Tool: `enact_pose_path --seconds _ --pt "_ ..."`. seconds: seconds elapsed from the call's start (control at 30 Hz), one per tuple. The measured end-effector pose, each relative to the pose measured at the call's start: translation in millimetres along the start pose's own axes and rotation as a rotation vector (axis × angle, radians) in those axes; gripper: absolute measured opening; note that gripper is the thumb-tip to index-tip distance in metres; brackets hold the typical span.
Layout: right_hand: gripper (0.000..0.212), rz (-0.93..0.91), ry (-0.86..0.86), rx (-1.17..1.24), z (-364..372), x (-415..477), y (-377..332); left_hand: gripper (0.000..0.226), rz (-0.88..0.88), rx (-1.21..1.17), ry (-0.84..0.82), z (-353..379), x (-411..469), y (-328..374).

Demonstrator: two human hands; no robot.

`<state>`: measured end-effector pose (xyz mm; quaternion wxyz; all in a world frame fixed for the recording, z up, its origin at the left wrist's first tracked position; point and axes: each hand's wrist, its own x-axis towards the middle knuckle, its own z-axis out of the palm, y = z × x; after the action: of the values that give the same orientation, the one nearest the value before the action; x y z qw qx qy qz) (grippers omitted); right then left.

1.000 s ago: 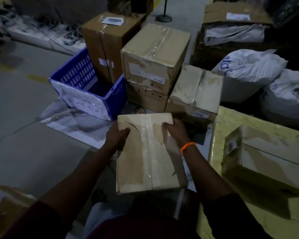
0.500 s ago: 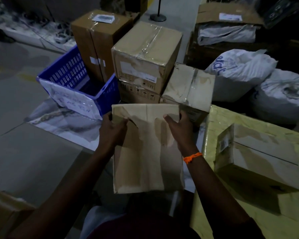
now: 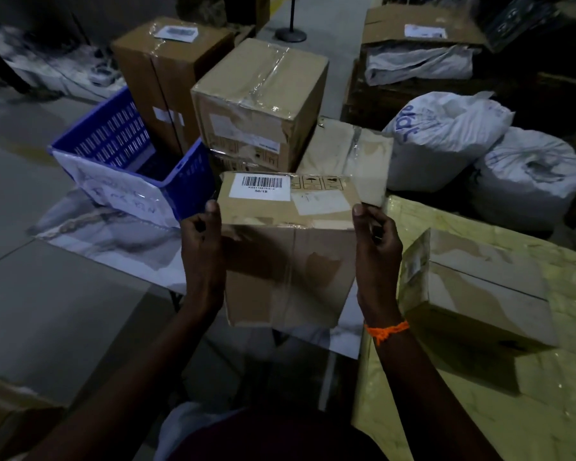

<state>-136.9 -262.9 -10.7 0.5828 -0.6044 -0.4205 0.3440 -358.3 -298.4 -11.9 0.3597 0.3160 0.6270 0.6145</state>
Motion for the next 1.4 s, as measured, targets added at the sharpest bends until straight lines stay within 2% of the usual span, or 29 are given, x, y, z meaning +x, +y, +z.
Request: enact_pose_path --seconds 0.07,0.17,0.27,0.43,0.53,0.6,0.67,0.73,0.83,0.9,1.2,1.33,1.4 --pt "0.031 -0.021 -0.033 -0.022 -7 -4 6 0.035 -0.014 0.014 0.01 2 -8 -4" --pt "0.033 -0.035 -0.067 -0.037 -16 -9 12 0.03 -0.007 -0.01 -0.021 0 -18 -13" --pt "0.036 -0.071 -0.085 -0.059 -26 -17 18 0.034 0.014 -0.015 -0.055 -9 -23 -22" --pt "0.037 -0.107 -0.094 -0.127 -33 -26 25 0.055 0.004 0.031 -0.116 -25 -29 -27" --pt "0.049 -0.248 -0.097 -0.303 -32 -26 18 0.055 0.036 0.11 -0.154 -26 -34 -18" --pt "0.05 -0.457 -0.151 -0.458 -26 -22 12 0.057 0.189 0.252 -0.194 -24 -34 -9" --pt "0.044 -0.648 -0.255 -0.657 -15 -14 2 0.058 0.421 0.46 -0.248 -19 -25 -3" --pt "0.049 -0.698 -0.392 -0.817 -3 -5 -4 0.052 0.658 0.76 -0.343 -10 -11 0" --pt "0.06 -0.71 -0.529 -1.005 6 2 -3 0.05 0.743 1.059 -0.504 5 0 6" --pt "0.061 -0.717 -0.539 -1.071 6 3 1 0.053 0.755 1.112 -0.525 6 0 5" --pt "0.057 -0.684 -0.54 -1.015 4 2 2 0.054 0.777 1.122 -0.556 3 1 5" --pt "0.037 -0.927 -0.595 -0.766 -18 -1 12 0.046 0.848 0.967 -0.632 -13 -5 8" --pt "0.027 -1.024 -0.57 -0.688 -35 -3 19 0.037 0.904 0.88 -0.667 -27 -8 5"
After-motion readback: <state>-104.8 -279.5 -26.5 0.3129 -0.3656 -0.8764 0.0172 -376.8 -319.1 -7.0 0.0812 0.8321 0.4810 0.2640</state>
